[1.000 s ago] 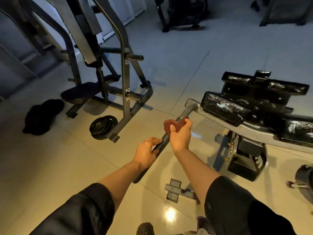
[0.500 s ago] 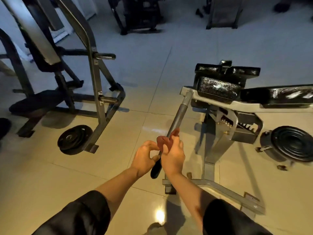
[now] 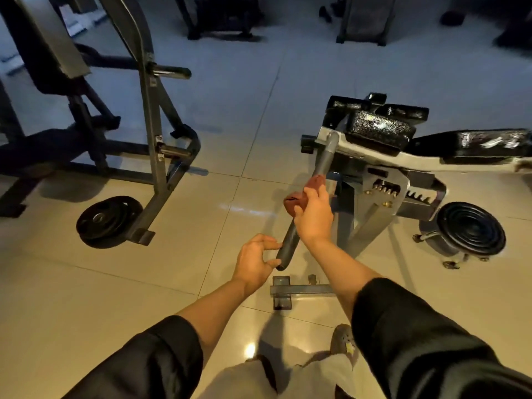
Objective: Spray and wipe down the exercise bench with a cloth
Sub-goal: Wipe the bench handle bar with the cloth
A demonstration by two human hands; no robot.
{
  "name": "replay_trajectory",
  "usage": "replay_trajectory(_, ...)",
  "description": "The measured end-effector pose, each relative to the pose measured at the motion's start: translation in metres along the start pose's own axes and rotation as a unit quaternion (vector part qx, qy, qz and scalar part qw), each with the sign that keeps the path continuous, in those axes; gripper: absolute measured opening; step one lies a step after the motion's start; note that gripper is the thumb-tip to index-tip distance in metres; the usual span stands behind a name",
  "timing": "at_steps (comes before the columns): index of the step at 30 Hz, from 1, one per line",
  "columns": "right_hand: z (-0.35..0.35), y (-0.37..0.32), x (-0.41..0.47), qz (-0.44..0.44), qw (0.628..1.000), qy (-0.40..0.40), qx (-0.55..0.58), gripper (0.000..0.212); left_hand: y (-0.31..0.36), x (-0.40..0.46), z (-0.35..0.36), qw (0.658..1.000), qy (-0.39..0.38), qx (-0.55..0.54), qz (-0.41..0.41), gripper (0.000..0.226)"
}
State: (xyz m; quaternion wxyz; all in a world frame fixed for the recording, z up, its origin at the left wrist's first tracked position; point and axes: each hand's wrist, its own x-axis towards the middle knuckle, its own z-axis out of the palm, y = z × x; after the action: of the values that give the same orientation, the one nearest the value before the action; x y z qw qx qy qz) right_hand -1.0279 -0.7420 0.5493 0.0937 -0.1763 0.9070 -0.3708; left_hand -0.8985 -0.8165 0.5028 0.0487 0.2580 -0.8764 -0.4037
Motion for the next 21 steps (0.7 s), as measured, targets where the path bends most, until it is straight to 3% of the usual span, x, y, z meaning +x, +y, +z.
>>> replay_trajectory(4, 0.038, 0.017, -0.047, -0.035, 0.998, 0.029, -0.052, 0.040, -0.010, -0.006, -0.005, 0.997, 0.030, -0.058, -0.046, 0.037)
replay_trajectory(11, 0.066, 0.042, -0.111, -0.038, 0.999, 0.006, 0.033, 0.046, -0.014, -0.011, 0.001, 0.995, 0.041, -0.090, -0.022, 0.042)
replay_trajectory(16, 0.067, 0.052, -0.120, -0.055, 0.996, 0.008, 0.069, 0.046, -0.008, -0.014, 0.006, 0.996, 0.021, -0.087, 0.000, 0.044)
replay_trajectory(21, 0.064, 0.055, -0.136, -0.054, 0.996, 0.028, 0.063, 0.042, -0.010, -0.022, 0.003, 0.992, -0.010, -0.118, -0.052, 0.041)
